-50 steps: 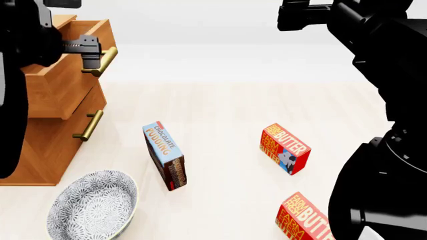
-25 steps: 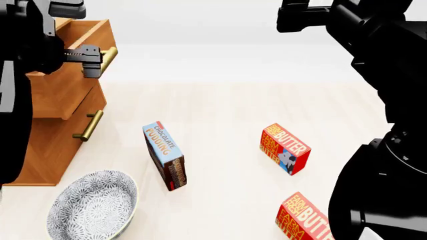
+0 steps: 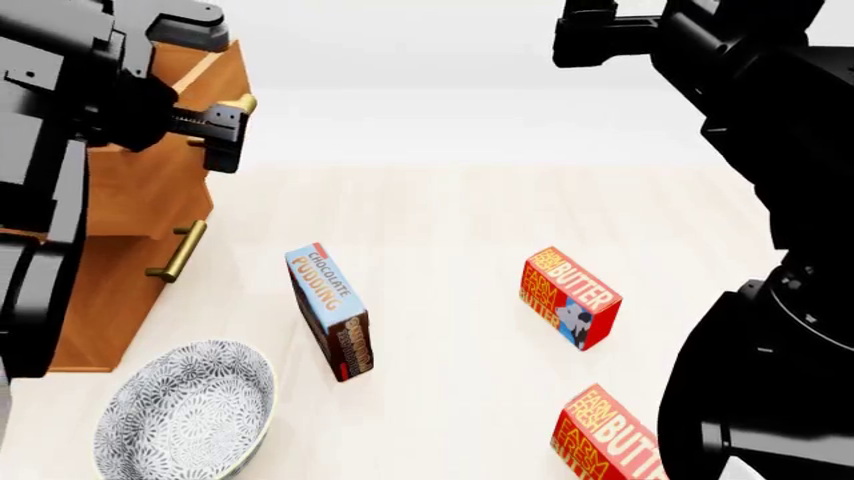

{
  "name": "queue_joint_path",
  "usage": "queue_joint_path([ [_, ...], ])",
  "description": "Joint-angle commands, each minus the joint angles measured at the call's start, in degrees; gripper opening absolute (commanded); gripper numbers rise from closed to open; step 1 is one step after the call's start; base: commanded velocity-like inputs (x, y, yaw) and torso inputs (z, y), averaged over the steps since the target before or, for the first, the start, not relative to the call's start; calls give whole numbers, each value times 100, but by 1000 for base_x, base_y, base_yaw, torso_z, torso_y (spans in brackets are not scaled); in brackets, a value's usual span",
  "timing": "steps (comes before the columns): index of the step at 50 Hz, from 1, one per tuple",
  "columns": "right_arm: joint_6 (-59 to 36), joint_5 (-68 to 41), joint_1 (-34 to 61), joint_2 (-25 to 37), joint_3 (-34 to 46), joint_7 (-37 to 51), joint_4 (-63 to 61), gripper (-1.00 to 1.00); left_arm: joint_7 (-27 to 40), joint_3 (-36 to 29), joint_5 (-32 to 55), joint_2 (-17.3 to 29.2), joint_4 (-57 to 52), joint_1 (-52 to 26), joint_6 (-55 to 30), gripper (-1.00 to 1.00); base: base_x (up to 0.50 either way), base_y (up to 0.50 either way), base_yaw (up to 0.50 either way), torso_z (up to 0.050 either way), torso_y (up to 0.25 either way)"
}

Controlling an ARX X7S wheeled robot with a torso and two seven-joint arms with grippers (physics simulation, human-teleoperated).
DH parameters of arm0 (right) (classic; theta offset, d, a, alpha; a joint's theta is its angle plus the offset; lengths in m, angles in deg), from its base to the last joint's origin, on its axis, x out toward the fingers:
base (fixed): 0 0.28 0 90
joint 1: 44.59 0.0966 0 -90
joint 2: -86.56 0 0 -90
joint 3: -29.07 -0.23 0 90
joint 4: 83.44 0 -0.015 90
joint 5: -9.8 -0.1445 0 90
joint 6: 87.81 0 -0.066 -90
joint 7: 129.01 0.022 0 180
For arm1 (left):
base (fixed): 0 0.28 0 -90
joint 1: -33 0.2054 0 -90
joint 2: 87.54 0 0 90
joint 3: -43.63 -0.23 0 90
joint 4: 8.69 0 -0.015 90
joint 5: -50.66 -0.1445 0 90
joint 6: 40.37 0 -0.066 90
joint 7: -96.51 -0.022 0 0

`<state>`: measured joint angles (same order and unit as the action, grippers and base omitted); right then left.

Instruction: Put the butter at the front in the top drawer of the cabinet and close it.

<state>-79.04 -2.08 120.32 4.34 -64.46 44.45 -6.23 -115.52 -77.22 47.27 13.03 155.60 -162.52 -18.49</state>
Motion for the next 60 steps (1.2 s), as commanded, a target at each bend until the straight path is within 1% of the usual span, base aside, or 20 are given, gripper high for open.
queue_joint_path([
  [1,-14,-49,-26,12,-26,36,-42,100,-715,690,441,-145,69,102,90,100,0,0,0,0,0],
  [9,-62,-95,-35,18,-70,60,-103,100,-551,1171,412,-238,69,115,139,100,0,0,0,0,0],
  [15,-93,-125,-40,27,-102,80,-146,100,-638,1372,398,-296,69,236,273,100,0,0,0,0,0],
  [27,-69,-178,-64,41,-152,108,-139,100,-825,1423,352,-498,69,404,379,100,1,0,0,-1,0],
  [37,-63,-219,-85,42,-178,142,-144,100,-1288,1422,386,-797,69,413,536,100,7,0,-4,-2,0],
  [44,-82,-252,-106,58,-191,162,-177,100,-1572,1690,446,-953,69,351,621,100,8,0,-7,-1,0],
  [52,-19,-284,-133,50,-183,173,-115,100,-1792,2121,529,-1036,69,223,713,100,2,0,-5,-1,0],
  [57,-4,-302,-130,60,-173,183,-90,100,-1862,2175,692,-1050,69,180,751,100,6,-3,-9,0,0],
  [60,3,-314,-130,61,-170,190,-77,100,-1876,2096,897,-1054,69,158,777,100,5,-3,-10,0,0],
])
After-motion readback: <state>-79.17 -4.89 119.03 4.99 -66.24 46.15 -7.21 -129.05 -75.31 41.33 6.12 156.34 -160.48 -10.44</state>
